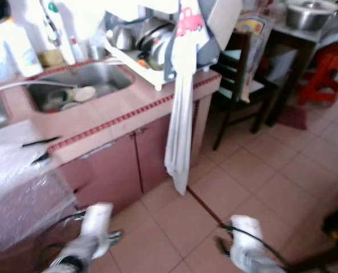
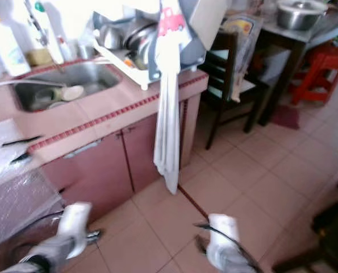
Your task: Kitchen organization
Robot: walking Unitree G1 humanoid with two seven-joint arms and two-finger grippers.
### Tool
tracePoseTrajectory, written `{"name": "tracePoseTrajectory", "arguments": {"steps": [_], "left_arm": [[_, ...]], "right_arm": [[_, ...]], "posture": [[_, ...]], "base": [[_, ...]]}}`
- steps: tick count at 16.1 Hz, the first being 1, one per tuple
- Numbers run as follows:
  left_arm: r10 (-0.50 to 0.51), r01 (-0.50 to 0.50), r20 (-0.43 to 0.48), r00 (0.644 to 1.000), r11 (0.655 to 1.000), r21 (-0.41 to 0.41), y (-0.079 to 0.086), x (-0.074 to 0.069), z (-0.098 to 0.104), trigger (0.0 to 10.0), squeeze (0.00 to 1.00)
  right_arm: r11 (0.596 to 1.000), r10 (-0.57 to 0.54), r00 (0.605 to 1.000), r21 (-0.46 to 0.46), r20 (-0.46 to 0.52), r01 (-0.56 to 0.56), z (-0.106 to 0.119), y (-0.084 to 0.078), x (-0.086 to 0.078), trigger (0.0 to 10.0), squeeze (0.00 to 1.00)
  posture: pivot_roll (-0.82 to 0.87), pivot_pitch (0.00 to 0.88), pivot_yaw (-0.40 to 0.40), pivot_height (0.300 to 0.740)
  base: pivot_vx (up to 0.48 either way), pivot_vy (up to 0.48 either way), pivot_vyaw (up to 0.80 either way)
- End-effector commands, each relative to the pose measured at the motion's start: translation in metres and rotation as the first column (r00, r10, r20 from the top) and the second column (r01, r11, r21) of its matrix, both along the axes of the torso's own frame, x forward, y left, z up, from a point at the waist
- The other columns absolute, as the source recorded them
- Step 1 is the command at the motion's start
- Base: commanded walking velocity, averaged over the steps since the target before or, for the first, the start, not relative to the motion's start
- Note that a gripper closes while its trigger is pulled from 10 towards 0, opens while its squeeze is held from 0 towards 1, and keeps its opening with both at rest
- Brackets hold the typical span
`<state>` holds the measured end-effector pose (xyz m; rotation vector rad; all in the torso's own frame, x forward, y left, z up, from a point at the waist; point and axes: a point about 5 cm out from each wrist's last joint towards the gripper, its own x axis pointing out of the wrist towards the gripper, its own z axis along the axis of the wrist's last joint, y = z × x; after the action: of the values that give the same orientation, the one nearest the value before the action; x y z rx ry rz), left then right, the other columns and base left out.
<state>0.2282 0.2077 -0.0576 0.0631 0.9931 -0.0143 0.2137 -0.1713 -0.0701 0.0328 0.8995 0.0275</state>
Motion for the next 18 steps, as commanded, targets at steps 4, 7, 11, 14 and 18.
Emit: {"name": "tracePoseTrajectory", "arguments": {"steps": [4, 7, 11, 14, 18], "left_arm": [[-0.018, 0.019, 0.028, 0.999, 1.000, -0.022, -0.0119, 0.0084, 0.0034, 10.0, 0.00], [-0.030, 0.030, 0.030, 0.999, 0.999, -0.020, -0.0124, 0.0093, 0.0040, 10.0, 0.00], [-0.029, 0.030, 0.028, 0.999, 0.999, -0.021, -0.0130, 0.0094, 0.0039, 10.0, 0.00], [-0.029, 0.030, 0.026, 0.999, 0.999, -0.021, -0.0130, 0.0092, 0.0038, 10.0, 0.00], [-0.035, 0.035, 0.021, 0.999, 0.999, -0.016, -0.0124, 0.0088, 0.0036, 10.0, 0.00]], "right_arm": [[0.999, -0.022, 1.000, -0.031, -0.021, 0.022, -0.0023, -0.0151, -0.0067, 10.0, 0.00], [0.999, -0.013, 1.000, -0.035, -0.023, 0.012, -0.0026, -0.0145, -0.0072, 10.0, 0.00], [0.999, -0.005, 1.000, -0.041, -0.026, 0.004, -0.0033, -0.0146, -0.0083, 10.0, 0.00], [0.999, 0.000, 1.000, -0.044, -0.029, -0.001, -0.0036, -0.0146, -0.0089, 10.0, 0.00], [0.999, 0.008, 0.999, -0.050, -0.031, -0.009, -0.0039, -0.0155, -0.0097, 10.0, 0.00]], "posture": [[-0.14, 0.000, 0.039, 0.740], [-0.14, 0.000, 0.038, 0.740], [-0.14, 0.000, 0.039, 0.740], [-0.14, 0.000, 0.039, 0.740], [-0.14, 0.000, 0.044, 0.740]], "base": [[0.157, 0.000, 0.00], [0.000, 0.000, 0.00], [0.000, -0.072, 0.00], [0.000, -0.412, 0.00], [0.000, -0.120, 0.00]]}}
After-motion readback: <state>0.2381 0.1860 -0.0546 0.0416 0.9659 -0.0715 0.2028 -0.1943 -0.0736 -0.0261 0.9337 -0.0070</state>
